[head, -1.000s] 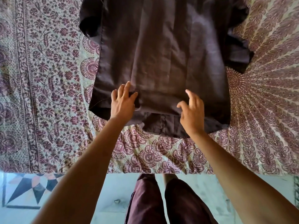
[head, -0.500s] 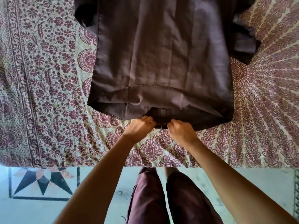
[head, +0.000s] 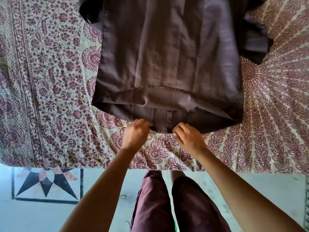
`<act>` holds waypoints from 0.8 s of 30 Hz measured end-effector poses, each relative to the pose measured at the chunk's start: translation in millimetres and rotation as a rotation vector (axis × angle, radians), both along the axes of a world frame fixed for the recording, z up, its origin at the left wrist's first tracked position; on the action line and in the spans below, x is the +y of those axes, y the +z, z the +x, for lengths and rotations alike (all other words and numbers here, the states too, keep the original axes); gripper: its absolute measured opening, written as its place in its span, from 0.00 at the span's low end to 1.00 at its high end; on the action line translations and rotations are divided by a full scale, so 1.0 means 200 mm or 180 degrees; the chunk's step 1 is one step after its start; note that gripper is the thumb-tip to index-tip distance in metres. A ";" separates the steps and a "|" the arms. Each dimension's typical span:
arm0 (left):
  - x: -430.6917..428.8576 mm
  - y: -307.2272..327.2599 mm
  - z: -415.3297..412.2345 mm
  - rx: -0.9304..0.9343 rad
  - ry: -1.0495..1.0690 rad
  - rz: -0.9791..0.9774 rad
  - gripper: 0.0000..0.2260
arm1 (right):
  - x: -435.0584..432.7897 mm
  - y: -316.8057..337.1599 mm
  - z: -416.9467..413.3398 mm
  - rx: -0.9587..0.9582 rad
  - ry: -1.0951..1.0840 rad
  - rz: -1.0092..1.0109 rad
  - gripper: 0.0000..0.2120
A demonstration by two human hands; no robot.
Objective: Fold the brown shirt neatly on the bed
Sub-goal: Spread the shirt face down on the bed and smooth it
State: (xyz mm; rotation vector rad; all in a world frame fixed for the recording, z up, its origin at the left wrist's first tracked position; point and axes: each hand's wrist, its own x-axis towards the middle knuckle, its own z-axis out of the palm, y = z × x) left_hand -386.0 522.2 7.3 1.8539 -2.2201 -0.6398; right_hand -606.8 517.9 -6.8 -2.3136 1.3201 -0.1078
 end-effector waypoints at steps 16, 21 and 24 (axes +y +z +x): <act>-0.19 -0.01 0.35 0.1645 0.4796 0.0319 0.22 | -0.04 0.03 0.22 0.0505 0.0304 -0.0053 0.15; -0.25 -0.02 0.48 0.1606 0.4456 0.0931 0.13 | -0.07 0.03 0.36 0.0861 0.0323 -0.0108 0.18; -0.24 -0.02 0.54 0.1324 0.4599 0.0932 0.08 | -0.07 0.04 0.39 0.0973 0.0307 -0.0124 0.15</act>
